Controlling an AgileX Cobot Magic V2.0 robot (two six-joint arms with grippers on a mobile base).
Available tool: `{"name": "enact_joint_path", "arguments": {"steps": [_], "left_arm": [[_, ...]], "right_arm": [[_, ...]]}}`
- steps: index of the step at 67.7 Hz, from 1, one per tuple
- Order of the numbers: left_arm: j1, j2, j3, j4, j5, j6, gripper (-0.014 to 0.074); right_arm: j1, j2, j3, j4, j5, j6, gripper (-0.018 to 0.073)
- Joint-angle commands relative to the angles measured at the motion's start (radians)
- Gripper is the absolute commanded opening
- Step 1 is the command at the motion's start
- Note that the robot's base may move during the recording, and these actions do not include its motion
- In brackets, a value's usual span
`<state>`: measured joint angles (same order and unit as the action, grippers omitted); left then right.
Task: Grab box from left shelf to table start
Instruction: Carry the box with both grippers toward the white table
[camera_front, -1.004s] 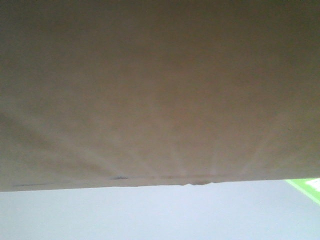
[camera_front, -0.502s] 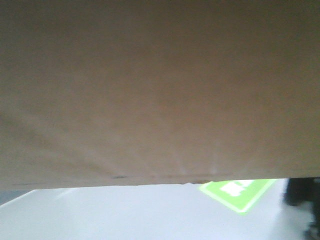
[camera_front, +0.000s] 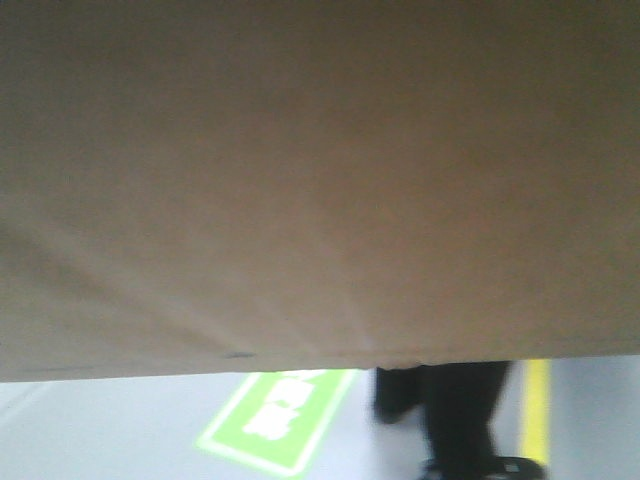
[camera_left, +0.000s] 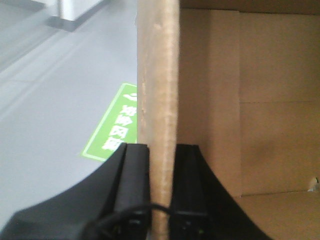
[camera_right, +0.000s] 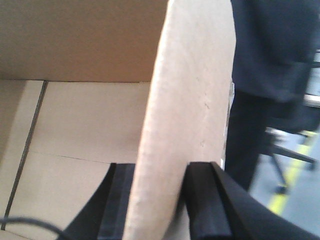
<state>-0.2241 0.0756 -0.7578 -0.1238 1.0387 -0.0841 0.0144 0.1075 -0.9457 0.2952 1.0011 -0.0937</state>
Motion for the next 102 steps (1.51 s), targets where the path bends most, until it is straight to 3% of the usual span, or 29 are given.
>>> {"name": "enact_joint_path", "arguments": {"steps": [1, 102], "left_arm": [[-0.006, 0.020, -0.011, 0.006, 0.029, -0.003, -0.0100], [-0.006, 0.020, -0.011, 0.006, 0.029, -0.003, -0.0100]], "right_arm": [[0.002, 0.020, -0.026, -0.019, -0.042, 0.000, 0.0059], [0.002, 0.020, -0.026, -0.019, -0.042, 0.000, 0.0059]]}}
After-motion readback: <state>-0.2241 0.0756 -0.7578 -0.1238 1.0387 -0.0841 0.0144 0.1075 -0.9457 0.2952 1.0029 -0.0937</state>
